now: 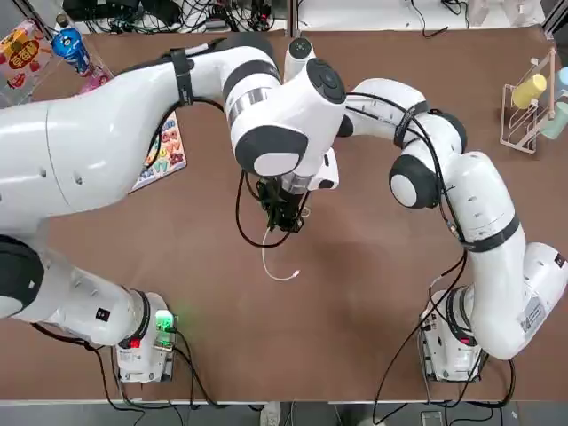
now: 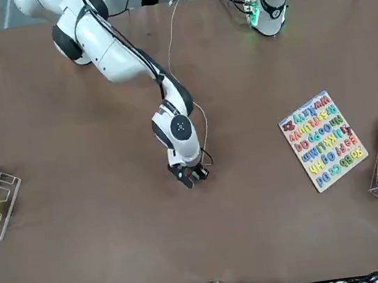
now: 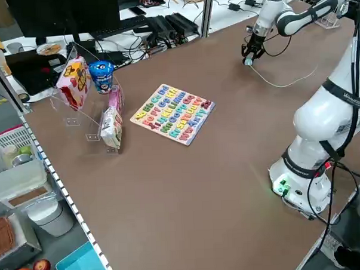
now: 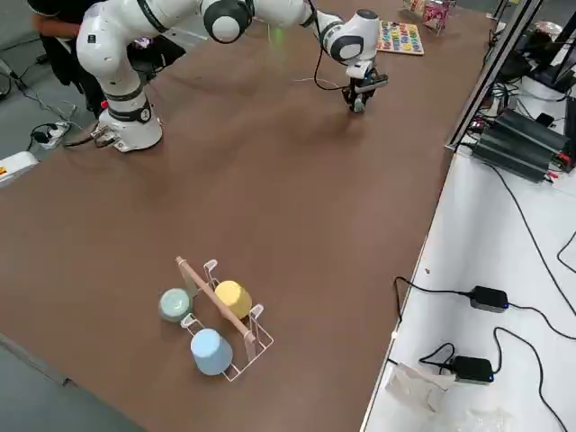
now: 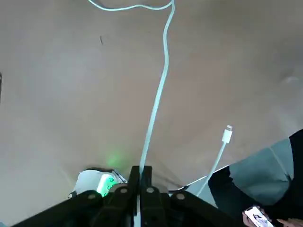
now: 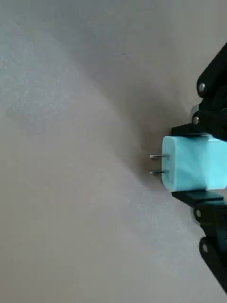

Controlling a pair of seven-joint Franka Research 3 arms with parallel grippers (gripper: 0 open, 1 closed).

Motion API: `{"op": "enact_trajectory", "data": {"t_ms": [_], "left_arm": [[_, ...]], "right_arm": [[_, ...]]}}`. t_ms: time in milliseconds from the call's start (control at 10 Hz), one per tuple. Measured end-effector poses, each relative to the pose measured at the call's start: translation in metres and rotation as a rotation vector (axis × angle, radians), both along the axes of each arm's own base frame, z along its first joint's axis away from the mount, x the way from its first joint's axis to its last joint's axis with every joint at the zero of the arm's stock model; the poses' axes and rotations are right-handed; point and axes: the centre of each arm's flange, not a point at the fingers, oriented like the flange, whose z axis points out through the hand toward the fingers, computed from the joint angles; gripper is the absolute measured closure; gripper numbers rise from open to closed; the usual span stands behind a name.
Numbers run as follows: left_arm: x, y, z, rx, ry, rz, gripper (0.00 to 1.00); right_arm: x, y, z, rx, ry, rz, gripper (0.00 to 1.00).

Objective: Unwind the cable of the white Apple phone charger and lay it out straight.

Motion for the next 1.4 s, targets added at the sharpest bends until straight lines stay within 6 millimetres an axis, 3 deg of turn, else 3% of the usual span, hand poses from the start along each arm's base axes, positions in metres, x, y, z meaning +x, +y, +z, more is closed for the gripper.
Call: {"op": "enact_trajectory", "data": {"t_ms": [400, 800, 1200, 1400], "left_arm": [[0.002, 0.0, 0.002, -0.004, -0.001, 0.004, 0.96], [0.007, 0.002, 0.002, 0.0, 0.003, 0.015, 0.96], [0.026, 0.007, -0.002, 0.002, 0.017, 0.047, 0.96], [0.029, 0.004, 0.002, -0.016, 0.017, 0.049, 0.96]], "right_arm": [[0.007, -0.006, 0.007, -0.023, -0.002, 0.109, 0.52], [0.03, -0.026, 0.027, -0.029, -0.042, 0.255, 0.52], [0.053, -0.036, 0.044, -0.002, -0.169, 0.373, 0.52], [0.068, -0.053, 0.048, -0.018, -0.213, 0.402, 0.52]]}}
